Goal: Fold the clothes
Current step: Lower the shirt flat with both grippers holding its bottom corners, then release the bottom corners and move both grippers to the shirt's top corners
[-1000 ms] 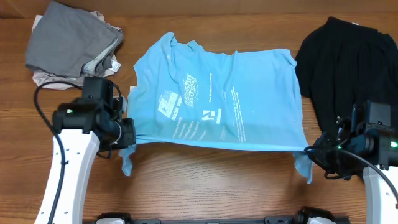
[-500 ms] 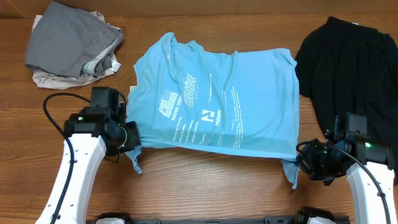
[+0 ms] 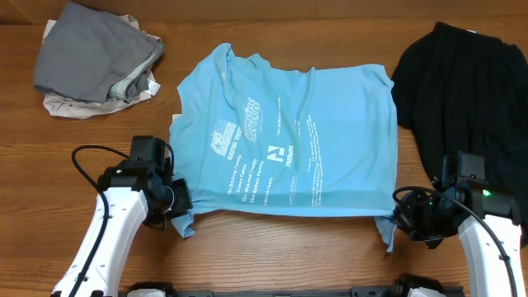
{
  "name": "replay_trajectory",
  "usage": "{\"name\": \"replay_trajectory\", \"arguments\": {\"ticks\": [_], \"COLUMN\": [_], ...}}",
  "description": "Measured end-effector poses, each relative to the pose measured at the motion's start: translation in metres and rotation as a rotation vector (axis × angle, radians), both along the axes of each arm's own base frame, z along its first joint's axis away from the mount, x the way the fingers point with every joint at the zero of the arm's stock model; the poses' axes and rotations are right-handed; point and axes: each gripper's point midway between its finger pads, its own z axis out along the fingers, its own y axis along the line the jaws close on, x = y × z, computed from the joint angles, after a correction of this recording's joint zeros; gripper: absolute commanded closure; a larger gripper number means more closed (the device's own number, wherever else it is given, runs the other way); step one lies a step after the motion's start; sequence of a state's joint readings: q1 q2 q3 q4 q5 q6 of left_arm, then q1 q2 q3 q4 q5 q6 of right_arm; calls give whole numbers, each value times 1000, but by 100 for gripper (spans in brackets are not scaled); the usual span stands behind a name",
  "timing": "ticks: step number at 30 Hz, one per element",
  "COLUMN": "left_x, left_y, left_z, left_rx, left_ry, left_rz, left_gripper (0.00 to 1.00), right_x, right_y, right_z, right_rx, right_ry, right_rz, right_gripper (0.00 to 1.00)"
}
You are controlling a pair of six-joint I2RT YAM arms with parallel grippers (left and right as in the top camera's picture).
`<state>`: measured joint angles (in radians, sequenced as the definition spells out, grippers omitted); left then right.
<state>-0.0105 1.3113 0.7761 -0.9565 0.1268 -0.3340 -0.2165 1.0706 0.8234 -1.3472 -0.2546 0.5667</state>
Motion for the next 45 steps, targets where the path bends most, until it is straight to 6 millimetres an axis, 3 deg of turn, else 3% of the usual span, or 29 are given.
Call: {"name": "replay_trajectory", "arguments": {"ticks": [2, 8, 12, 14, 15, 16, 17, 21, 26, 32, 33, 37, 40, 45], "left_x": [0, 0, -4, 5, 13, 35, 46, 90, 150, 231, 254, 306, 331, 355], "left_y": [0, -1, -2, -2, -2, -2, -3, -6, -20, -28, -29, -33, -35, -36], "left_z": [0, 0, 5, 19, 29, 54, 67, 123, 160, 146, 144, 142, 127, 72], "left_rx": [-1, -7, -12, -11, -10, -7, -6, -11, -57, -70, -65, -55, -53, -61], "left_ry": [1, 1, 23, -1, -26, -111, -153, -349, -505, -560, -585, -657, -663, -591], "left_rz": [7, 7, -1, -15, -24, -46, -54, -97, -204, -281, -300, -356, -389, -415], "left_gripper": [54, 47, 33, 23, 18, 16, 15, 12, 13, 14, 15, 16, 18, 20], "right_x": [0, 2, 9, 17, 24, 34, 42, 70, 102, 143, 150, 154, 154, 151], "right_y": [0, -1, 0, 1, 1, 0, 0, -4, -1, 10, 13, 19, 22, 27], "right_z": [0, 0, 1, 8, 16, 29, 41, 84, 105, 102, 99, 94, 93, 91], "right_rx": [-3, -4, 2, 9, 7, 0, -9, -45, -56, -53, -50, -47, -56, -72], "right_ry": [2, -5, -41, -84, -121, -175, -218, -367, -422, -426, -427, -419, -417, -405], "right_rz": [-6, -6, 13, 44, 64, 89, 114, 182, 311, 440, 459, 497, 517, 547], "right_gripper": [76, 76, 64, 53, 47, 45, 42, 38, 32, 31, 32, 32, 32, 31]}}
